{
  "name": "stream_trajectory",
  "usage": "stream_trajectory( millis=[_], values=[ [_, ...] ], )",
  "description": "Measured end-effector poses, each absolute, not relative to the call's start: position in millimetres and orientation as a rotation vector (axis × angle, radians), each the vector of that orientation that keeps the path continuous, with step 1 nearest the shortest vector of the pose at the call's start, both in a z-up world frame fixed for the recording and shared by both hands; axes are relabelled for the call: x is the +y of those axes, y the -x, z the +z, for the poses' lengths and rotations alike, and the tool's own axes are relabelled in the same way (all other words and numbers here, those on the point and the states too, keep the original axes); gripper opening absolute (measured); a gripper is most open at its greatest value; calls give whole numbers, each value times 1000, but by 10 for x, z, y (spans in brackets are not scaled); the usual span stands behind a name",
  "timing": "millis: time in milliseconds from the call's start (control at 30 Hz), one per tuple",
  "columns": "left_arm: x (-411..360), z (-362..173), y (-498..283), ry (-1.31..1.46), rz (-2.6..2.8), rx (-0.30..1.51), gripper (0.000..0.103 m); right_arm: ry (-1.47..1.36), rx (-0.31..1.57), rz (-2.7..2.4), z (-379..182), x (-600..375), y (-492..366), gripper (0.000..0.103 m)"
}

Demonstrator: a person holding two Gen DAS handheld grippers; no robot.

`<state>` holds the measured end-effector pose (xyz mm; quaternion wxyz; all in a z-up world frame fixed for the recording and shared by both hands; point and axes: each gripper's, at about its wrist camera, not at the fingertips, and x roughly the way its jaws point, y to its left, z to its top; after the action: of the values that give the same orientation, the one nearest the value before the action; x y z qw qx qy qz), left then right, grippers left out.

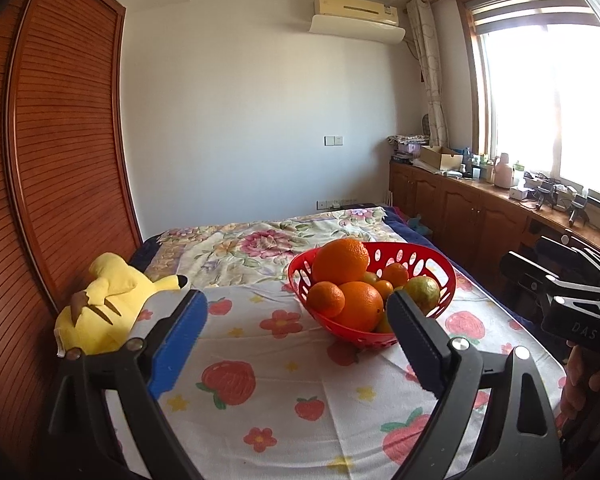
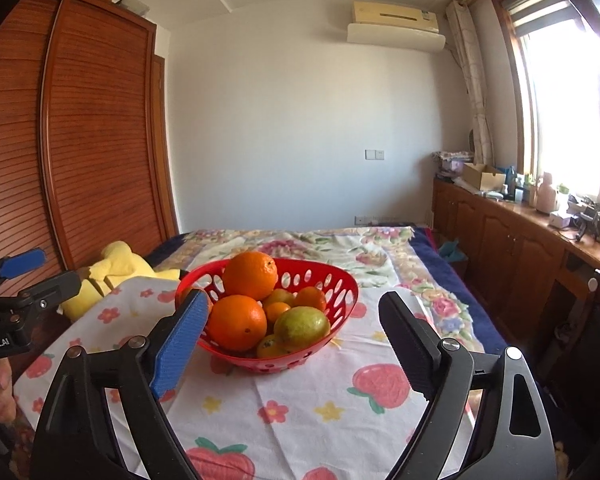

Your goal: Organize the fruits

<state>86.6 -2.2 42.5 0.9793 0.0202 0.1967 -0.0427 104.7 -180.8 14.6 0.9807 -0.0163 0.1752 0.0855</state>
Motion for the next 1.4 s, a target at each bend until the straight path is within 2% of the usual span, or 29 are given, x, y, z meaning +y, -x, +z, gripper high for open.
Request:
stream_trajectory(
  millis=[1400],
  values=[
    [-13, 340, -702, -47, -63, 397, 92, 24, 371, 159, 52, -1835, -962, 89]
  ],
)
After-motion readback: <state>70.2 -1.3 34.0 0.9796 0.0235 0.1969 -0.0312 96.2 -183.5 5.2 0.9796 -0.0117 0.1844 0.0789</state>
